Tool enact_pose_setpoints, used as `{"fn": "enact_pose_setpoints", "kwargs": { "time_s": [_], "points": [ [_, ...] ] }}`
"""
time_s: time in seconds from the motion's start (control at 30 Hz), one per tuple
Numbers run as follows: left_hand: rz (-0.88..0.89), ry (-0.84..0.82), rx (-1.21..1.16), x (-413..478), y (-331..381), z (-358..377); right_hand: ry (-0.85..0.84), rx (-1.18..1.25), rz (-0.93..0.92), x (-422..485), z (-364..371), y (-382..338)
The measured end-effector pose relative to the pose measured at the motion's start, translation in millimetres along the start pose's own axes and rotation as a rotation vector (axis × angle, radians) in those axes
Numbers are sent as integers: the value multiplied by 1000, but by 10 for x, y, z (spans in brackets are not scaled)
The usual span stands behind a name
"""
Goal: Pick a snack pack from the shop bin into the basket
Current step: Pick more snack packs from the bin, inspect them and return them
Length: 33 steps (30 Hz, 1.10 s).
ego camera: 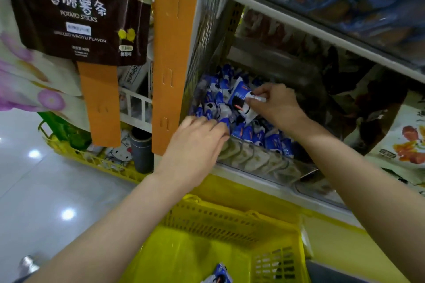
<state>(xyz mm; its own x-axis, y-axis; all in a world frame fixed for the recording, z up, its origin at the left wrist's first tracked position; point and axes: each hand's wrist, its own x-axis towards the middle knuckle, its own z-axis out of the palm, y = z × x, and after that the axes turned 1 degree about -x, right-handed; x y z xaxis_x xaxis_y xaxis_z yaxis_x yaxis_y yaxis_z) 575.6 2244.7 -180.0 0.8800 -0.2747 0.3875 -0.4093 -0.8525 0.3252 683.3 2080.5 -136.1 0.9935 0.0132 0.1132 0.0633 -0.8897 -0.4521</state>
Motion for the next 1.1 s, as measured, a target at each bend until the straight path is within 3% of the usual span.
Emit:
{"fn": "enact_pose_setpoints", "kwargs": {
  "time_s": [0.2, 0.4, 0.57, 0.73, 0.87, 1.03, 1.1],
  "points": [
    [-17, -8, -13, 16, 1, 13, -157, -196, -5, 154, 44, -173],
    [-20, 17, -4, 7, 8, 24, -17, -159, -42, 175, 269, -218],
    [-12, 45, -18, -2, 10, 41, 0, -59, -69, 144, 274, -163],
    [-15, 63, -4, 5, 11, 73, -134, 1, -33, 149, 225, -158],
    [-21, 62, 2, 1, 11, 85, -357, -104, 71, 106, 278, -137],
    [-13, 83, 0, 0, 11, 92, -246, 195, 136, 123, 351, -41],
    [-14, 93, 7, 1, 14, 99, -220, 211, 126, 160, 396, -25]
  ]
}}
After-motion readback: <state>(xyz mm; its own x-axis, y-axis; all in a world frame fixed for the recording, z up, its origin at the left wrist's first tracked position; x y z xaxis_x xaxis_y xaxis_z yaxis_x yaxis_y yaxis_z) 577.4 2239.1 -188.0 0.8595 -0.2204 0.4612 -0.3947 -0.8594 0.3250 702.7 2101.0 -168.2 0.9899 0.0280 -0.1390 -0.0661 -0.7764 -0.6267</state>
